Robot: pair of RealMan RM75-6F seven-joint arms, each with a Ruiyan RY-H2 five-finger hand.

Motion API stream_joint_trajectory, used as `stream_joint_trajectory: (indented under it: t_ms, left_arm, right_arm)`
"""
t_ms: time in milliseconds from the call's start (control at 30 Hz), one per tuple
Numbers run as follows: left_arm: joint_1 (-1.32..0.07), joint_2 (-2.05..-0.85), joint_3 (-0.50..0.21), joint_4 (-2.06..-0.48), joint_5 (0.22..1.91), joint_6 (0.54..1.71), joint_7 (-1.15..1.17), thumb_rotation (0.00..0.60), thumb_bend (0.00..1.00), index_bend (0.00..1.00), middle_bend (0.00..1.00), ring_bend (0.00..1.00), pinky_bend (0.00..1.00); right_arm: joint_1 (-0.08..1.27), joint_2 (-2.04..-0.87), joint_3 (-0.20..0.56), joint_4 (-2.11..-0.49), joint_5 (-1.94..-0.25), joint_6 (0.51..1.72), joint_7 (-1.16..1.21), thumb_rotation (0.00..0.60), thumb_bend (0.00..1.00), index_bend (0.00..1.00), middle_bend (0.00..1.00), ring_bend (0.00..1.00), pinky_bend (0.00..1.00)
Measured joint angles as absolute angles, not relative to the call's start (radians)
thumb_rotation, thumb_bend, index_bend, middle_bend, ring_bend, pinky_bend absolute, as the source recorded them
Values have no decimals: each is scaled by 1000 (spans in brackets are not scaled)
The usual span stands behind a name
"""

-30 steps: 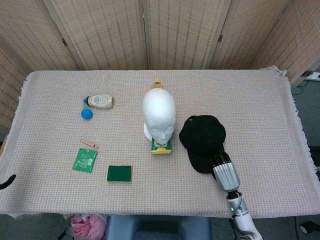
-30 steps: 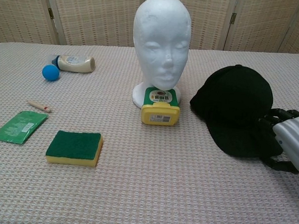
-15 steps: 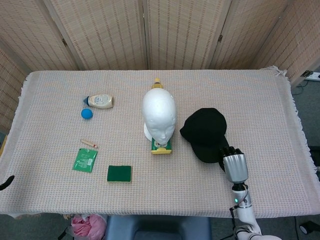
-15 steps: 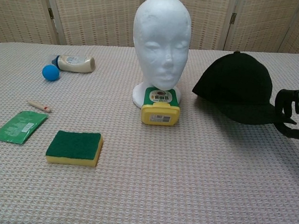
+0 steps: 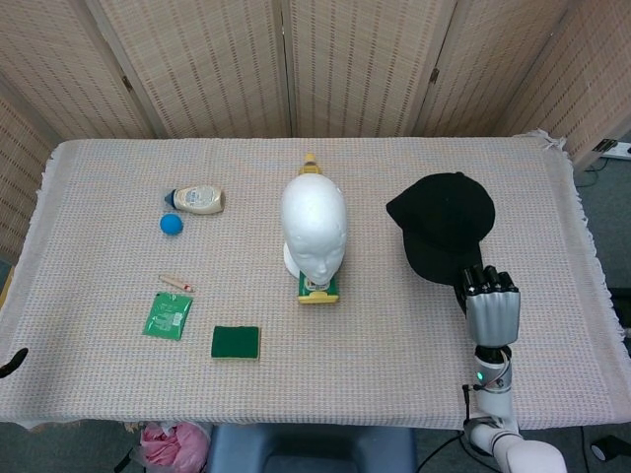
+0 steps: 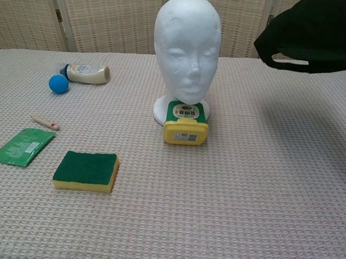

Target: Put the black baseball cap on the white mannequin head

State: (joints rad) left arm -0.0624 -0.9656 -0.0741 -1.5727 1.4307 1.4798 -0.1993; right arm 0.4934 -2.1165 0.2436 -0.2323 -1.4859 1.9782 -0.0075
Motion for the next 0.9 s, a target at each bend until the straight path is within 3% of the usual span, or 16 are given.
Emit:
stream_joint_trajectory:
  t_ms: [267,900]
  left_arm:
    - [-63,-967,-74,-1574,1430,1476,-189,600,245,24,0,0,131]
    - [-71,-972,-80,-1575,1414,1458,-181,600,245,24,0,0,132]
  right_arm:
    - [589,-2052,256,-314,-1495,2044,-128,600,483,815,717,687,858]
    - [727,-1928,248,-832,-1623,2033,-431,600,467,815,717,687,858]
